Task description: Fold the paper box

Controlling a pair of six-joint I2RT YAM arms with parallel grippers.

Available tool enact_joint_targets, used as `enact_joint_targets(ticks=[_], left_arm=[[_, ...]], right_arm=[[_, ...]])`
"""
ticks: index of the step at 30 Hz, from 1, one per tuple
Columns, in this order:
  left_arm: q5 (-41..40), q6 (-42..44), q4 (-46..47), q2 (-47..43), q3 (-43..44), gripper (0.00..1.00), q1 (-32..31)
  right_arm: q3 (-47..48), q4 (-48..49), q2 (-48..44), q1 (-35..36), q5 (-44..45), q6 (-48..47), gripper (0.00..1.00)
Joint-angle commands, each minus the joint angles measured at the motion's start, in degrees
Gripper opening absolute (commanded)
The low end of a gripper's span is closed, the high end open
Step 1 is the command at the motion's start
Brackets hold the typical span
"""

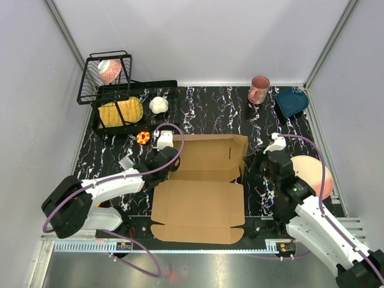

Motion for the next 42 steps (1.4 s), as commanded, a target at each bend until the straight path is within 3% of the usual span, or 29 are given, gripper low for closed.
enact_joint_targets(ticks=[1,12,22,27,30,37,42], left_arm=[[-0.52,0.49,2.88,1.18,4.29,0.00,-0.37],[-2.73,-0.48,3.06,2.94,4.74,0.00,-0.99],[-3.16,0.40,11.39,2.60,0.87,0.00,-2.83],[-3.87,0.67,13.52,1.89,-1.24,0.00,-3.01],[-4.39,1.02,13.43,1.63,-1.68,0.00,-3.01],[-5.01,1.37,13.52,0.66,-2.65,0.00,-3.10],[-5.45,1.46,16.14,-1.27,-4.84,0.00,-3.80]], right_arm=[[0.22,3.04,-1.90,0.07,-9.46,2.35,0.04],[0.83,3.74,-2.26,0.16,-17.19,0.24,0.00],[0.57,8.75,6.88,0.86,-23.97,-0.20,0.02],[1.53,6.39,5.93,1.04,-21.16,-1.25,0.37],[2.67,4.72,4.87,1.04,-18.96,-2.48,0.48],[4.17,3.74,6.09,1.04,-17.21,-3.19,0.64],[5.40,5.40,9.25,0.95,-14.65,-3.01,0.67]])
